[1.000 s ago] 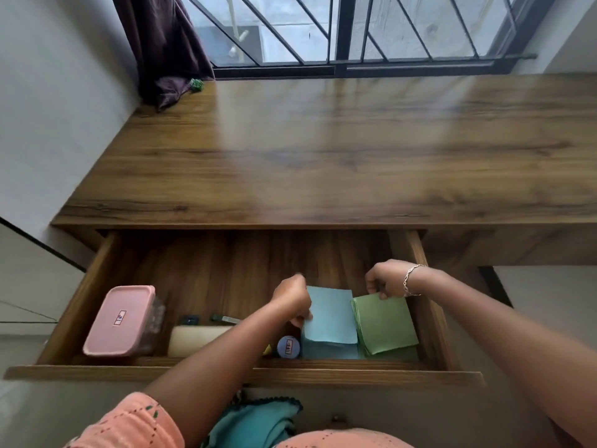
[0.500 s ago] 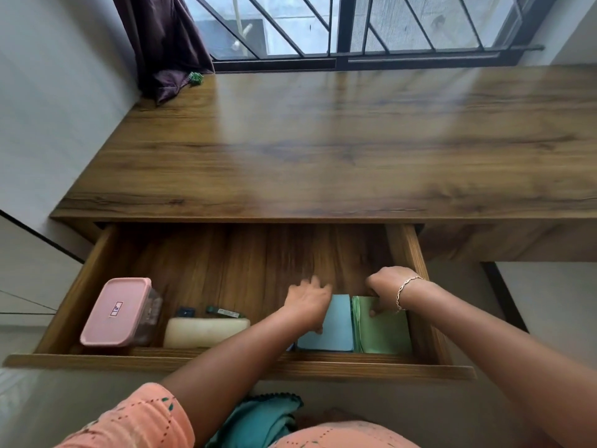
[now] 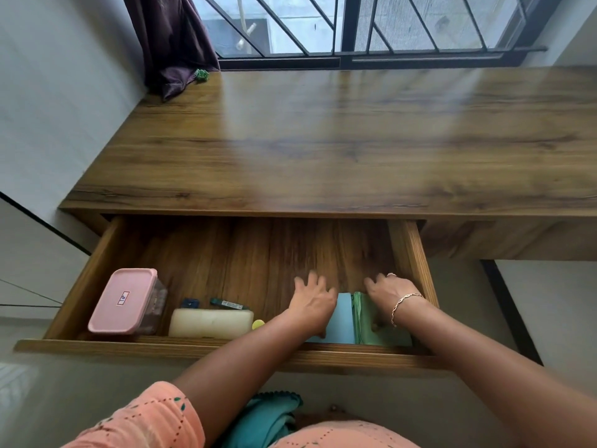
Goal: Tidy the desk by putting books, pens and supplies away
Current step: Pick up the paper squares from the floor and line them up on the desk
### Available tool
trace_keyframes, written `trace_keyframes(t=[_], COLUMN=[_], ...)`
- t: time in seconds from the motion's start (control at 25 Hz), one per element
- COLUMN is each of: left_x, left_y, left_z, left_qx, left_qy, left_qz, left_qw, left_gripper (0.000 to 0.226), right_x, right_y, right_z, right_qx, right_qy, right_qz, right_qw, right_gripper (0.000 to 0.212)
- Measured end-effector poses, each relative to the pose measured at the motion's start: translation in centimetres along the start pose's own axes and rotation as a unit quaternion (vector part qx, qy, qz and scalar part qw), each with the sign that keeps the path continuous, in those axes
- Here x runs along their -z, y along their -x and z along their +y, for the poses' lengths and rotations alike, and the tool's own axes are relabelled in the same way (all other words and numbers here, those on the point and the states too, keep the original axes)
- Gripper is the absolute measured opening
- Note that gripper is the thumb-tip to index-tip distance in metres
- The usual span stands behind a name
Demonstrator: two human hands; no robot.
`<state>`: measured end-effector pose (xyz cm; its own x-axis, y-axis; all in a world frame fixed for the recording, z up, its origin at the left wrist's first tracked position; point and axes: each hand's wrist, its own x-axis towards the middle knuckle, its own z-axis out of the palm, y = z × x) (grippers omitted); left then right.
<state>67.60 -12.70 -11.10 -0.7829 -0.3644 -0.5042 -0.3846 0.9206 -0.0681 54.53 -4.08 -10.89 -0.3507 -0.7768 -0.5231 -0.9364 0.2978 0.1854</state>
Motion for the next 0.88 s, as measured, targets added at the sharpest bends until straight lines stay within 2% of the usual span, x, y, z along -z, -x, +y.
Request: trace_keyframes(t=[0.12,0.32,0.48,0.88], left_x=[0.1,0.7,0.8,-1.3], left_y=[0.2,1.2,2.4,8.8], left_z=[-0.5,-2.1,-4.0,-10.0], left_qx=[-0.011,0.017,0.044,0.077], left_qy=[0.014,0.068,0.071,0.095], left_qz=[0.026,0.123,0.163,0.228], left_qw=[1.0,0.99,0.983,0.966], left_gripper=[0.082,0.076,0.072,0.069], right_x=[0.2,1.3,2.4,6.3], right_y=[0.7,1.7,2.2,3.6], right_z=[-0.1,-1.2,-3.7,-11.5], right_qx=[0.001,-0.007,-0.022,-0.057], right_qy=[-0.003,-0.078,-0.117,-0.125], right_qz=[0.019,0.116,0.164,0.215], right_qw=[1.0,0.99,0.979,0.967], right_gripper=[0.073,0.069,0.068,0.072])
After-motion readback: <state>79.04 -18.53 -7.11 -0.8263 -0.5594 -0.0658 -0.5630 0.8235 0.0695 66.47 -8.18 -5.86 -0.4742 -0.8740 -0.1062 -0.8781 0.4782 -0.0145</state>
